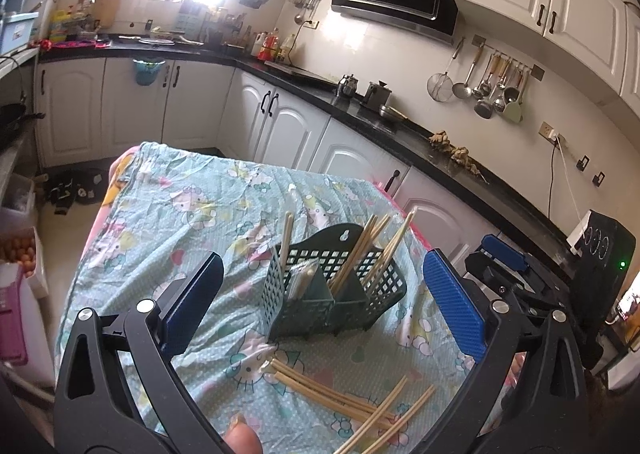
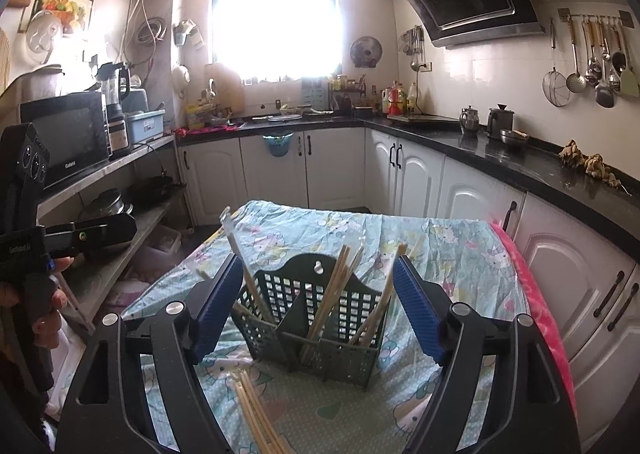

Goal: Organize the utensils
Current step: 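Withdraw both open grippers from the caddy toward the chopstick pile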

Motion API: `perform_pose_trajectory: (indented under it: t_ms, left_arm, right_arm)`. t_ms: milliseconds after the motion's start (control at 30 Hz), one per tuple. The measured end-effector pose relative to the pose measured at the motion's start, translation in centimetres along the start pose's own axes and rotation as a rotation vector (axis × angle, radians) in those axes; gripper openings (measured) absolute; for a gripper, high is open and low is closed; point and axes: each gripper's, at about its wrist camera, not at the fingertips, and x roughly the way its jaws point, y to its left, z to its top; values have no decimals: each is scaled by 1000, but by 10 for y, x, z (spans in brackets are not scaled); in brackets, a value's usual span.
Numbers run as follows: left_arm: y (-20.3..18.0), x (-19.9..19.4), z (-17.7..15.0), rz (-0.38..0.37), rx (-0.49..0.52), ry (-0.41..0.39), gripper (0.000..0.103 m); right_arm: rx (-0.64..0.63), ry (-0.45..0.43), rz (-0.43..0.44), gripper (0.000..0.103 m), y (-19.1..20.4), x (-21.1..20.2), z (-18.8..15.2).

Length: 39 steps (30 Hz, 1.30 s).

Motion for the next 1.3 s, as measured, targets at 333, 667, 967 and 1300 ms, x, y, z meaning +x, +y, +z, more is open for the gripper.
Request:
perform_pose_trajectory:
  t_ms: [333, 667, 967, 1300]
  left_arm:
    - [8, 7, -25, 14, -32, 44, 92]
    - [16, 19, -51, 31, -58, 103, 92]
    - [16, 32, -70, 44, -54, 153, 92]
    - [8, 48, -94, 44, -39, 222, 92]
  right_arm:
    - [13, 58, 3, 75, 1, 2, -23]
    - [18, 114, 9, 75, 3, 4, -44]
    - [17, 161, 7, 75, 1, 5, -62]
    - [30, 223, -8, 76, -4, 8, -86]
